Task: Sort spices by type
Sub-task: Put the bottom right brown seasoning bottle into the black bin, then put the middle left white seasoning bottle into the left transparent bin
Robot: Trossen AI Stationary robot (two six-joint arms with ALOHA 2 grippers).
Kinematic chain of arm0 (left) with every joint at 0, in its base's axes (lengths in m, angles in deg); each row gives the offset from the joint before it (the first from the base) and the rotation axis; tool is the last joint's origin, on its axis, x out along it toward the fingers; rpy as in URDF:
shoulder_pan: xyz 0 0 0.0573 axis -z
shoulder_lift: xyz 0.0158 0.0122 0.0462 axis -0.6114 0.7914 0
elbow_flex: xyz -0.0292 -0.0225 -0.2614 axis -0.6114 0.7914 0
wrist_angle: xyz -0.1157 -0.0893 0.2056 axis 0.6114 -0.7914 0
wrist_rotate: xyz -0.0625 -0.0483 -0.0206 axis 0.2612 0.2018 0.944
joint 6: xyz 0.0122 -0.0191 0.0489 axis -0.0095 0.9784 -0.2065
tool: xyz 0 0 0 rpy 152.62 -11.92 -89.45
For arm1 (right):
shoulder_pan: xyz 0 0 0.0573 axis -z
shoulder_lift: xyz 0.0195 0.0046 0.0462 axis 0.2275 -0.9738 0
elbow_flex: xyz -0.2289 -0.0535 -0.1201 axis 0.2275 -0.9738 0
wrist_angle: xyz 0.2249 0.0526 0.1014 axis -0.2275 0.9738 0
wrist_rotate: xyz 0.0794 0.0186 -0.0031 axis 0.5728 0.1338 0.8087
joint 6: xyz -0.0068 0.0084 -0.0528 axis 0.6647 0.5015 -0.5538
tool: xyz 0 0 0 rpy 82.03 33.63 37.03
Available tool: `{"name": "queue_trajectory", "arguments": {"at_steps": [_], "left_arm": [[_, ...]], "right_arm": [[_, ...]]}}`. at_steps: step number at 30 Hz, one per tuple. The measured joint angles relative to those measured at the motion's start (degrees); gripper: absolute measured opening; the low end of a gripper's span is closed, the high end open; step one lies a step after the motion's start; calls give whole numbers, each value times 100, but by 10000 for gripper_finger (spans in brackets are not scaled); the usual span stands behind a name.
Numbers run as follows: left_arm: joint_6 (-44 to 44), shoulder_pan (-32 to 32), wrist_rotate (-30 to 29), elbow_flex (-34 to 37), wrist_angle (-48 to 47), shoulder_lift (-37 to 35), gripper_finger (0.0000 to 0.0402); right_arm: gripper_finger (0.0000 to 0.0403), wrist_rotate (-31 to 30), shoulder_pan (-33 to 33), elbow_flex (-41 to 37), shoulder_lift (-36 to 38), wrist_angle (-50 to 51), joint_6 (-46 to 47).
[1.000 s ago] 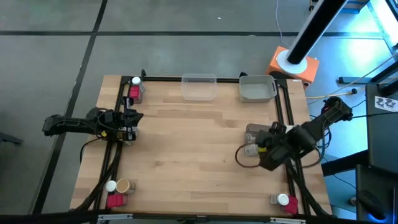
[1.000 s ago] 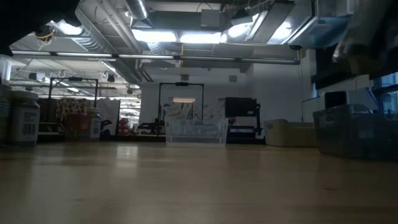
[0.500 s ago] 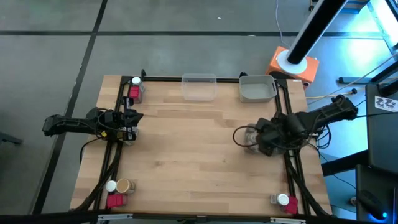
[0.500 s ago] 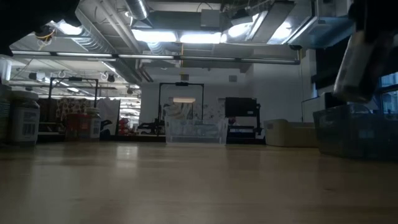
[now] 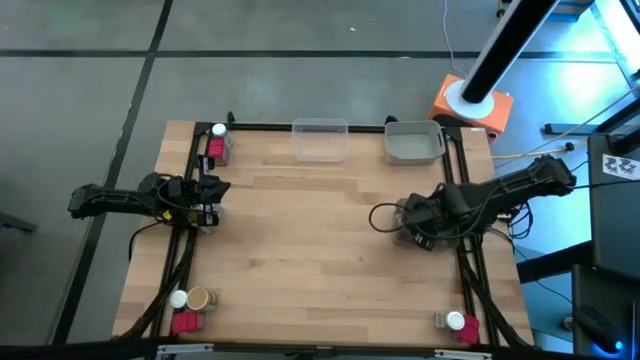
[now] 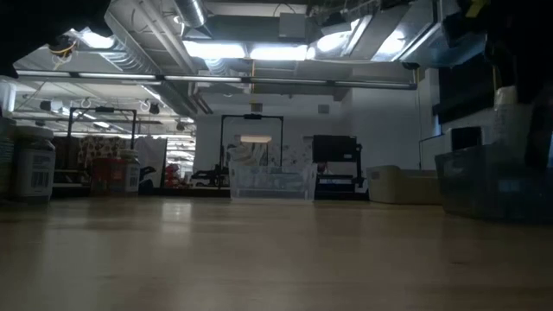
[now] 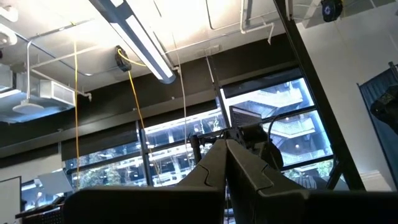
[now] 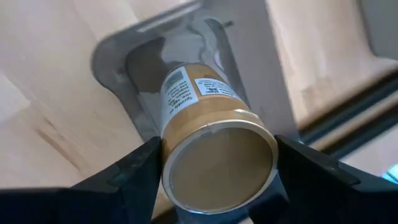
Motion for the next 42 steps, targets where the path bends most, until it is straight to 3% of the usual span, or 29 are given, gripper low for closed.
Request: {"name": "queue_trajectory", "arguments": {"at_steps": [10, 25, 33, 42], "left_arm": [[0, 1, -1, -2, 2, 0, 0], [15, 2, -1, 0, 33, 0, 0], [17, 0, 1, -2, 39, 0, 0], [20, 2, 0, 0, 37, 0, 0]], "right_arm": [[280, 211, 0, -395, 0, -879, -153], [293, 183, -2, -762, 0, -1307, -143], [336, 212, -2, -744, 0, -1266, -140], [341, 529, -4, -39, 0, -905, -127]]}}
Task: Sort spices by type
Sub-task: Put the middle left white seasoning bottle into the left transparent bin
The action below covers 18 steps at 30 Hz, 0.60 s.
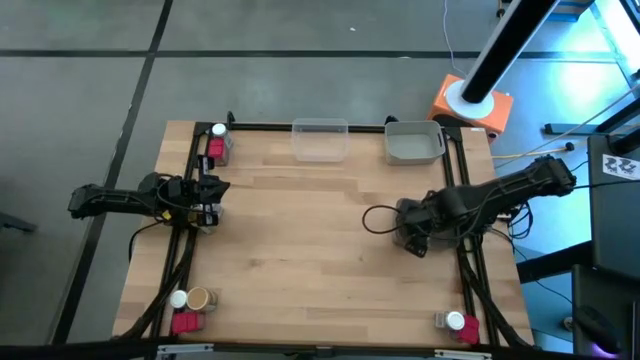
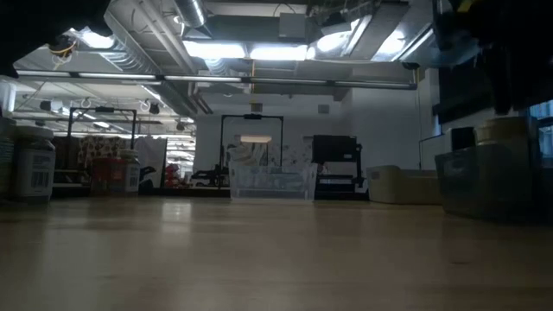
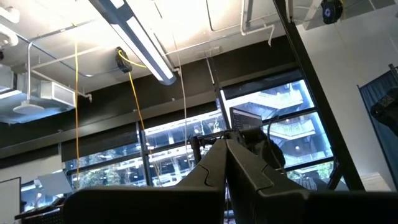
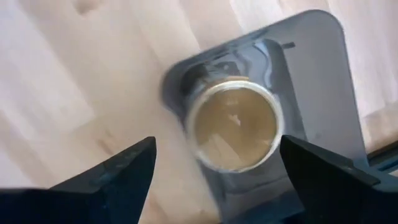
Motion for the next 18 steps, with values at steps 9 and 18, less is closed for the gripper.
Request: {"name": "queue_trajectory", "arguments": {"at_steps": [9, 18], "left_arm": [[37, 0, 64, 0, -22, 195, 0], [571, 0, 32, -331, -100, 1087, 0]], "right_arm": [[342, -200, -77, 776, 2, -718, 5], [342, -2229, -574, 549, -2, -2648, -1476]]}}
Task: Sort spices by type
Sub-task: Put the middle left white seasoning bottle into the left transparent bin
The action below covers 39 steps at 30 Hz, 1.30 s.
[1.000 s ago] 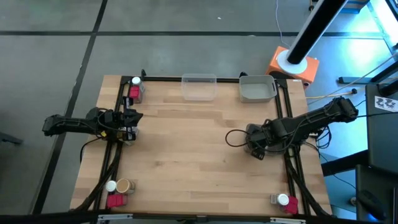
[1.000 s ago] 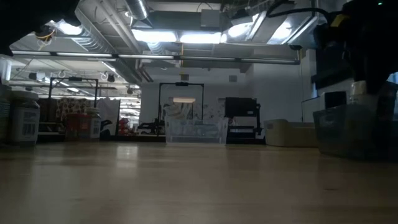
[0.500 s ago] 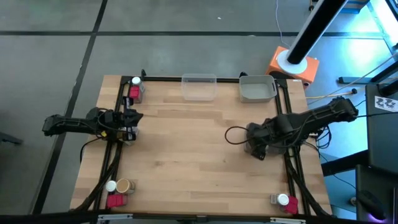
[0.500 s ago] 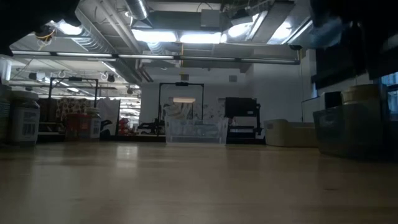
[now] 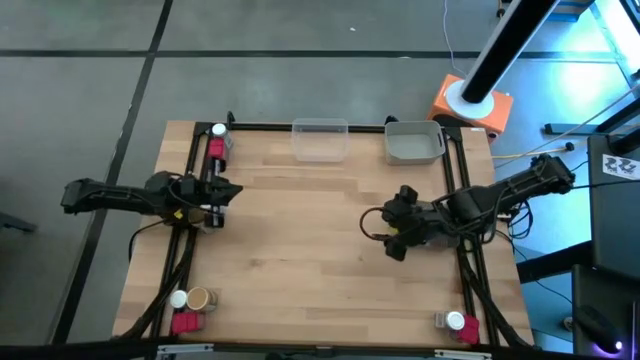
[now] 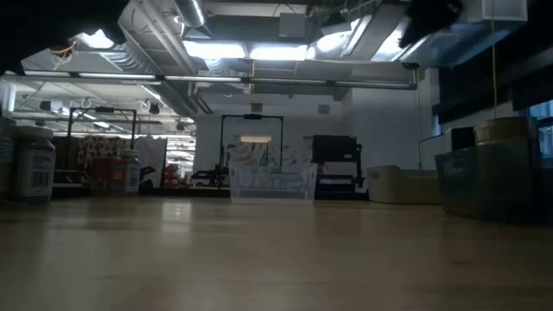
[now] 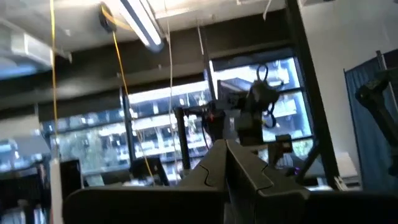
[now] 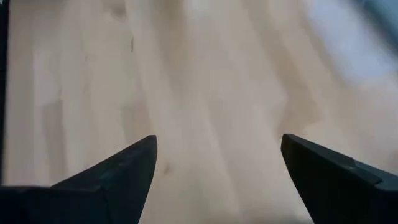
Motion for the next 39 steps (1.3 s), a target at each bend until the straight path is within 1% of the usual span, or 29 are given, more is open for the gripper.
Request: {"name": "queue_trajectory", "arguments": {"at_steps": [4, 7, 10, 14, 18, 22, 26, 31, 36, 39], "left_arm": [[302, 7, -142, -325, -236, 615, 0], [559, 89, -429, -631, -604, 1070, 0], [720, 234, -856, -970, -1026, 1456, 0], [1032, 354, -1452, -1636, -1975, 1771, 0], [1514, 458, -1825, -2466, -3159, 2030, 0], [1831, 590, -2208, -3272, -4254, 2433, 0], [2060, 675, -2321, -4048, -5244, 2809, 0], [2611, 785, -2449, -4899, -6619, 3206, 0], [3247, 903, -2501, -5535, -8255, 3601, 0], [3460, 942, -2543, -5742, -8932, 3773, 0]], "right_arm": [[342, -471, -42, -336, 3, -903, -686], [342, -511, -27, -652, 2, -1577, -1194], [342, -621, -27, -936, 0, -2092, -1774], [342, -899, -27, -1179, 0, -2710, -2317], [342, -884, -27, -1443, 2, -3207, -2590], [342, -695, -27, -1684, 0, -3185, -2590], [342, -712, -27, -1835, 0, -3188, -2569], [342, -1058, -27, -1849, 0, -3208, -2621], [342, -1096, -27, -1849, 0, -3200, -2651], [342, -1234, -27, -1849, 0, -3249, -2914]]}}
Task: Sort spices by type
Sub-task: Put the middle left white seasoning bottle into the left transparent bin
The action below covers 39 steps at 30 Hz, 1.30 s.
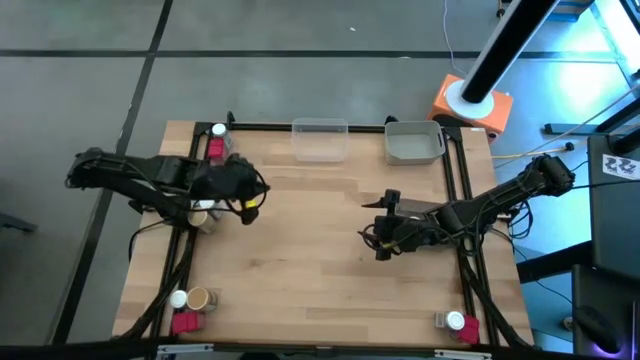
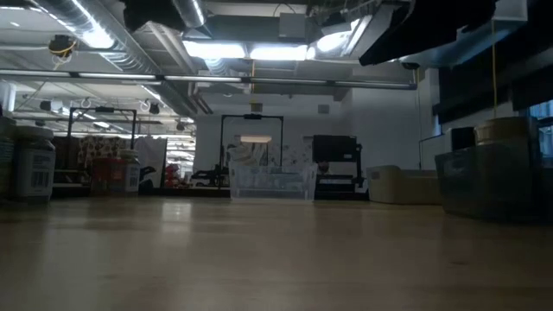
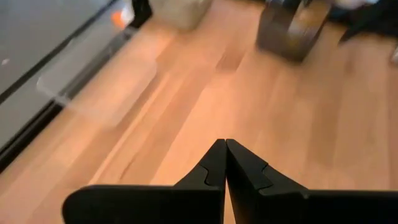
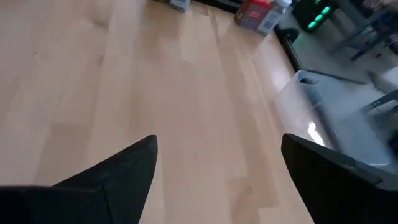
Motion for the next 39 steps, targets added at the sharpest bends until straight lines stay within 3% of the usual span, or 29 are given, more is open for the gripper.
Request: {"name": "queue_trajectory", "arguments": {"at_steps": [5, 8, 16, 20, 25, 34, 39], "left_arm": [[-6, 10, -13, -49, -801, 219, 0], [-218, 10, -12, -49, -1288, 328, 0], [-747, 0, -13, -47, -1402, 500, 0], [-182, -178, -10, -49, -1691, 490, 7], [612, -583, 38, -164, -2841, 472, 63], [1627, -1372, 1418, -357, -4241, 500, 205], [1813, -1469, 1472, -342, -4422, 533, 237]], "right_arm": [[342, -604, 68, 2, 0, -754, -985], [342, -605, 267, 4, 0, -1468, -1808], [342, 253, 1062, 9, 0, -2988, -3698], [342, 490, 1419, 11, 2, -2977, -3525], [342, 550, 1598, 11, 2, -2485, -3182], [342, 599, 1576, 11, 0, -2463, -2895], [342, 598, 1576, 11, 0, -2417, -2817]]}}
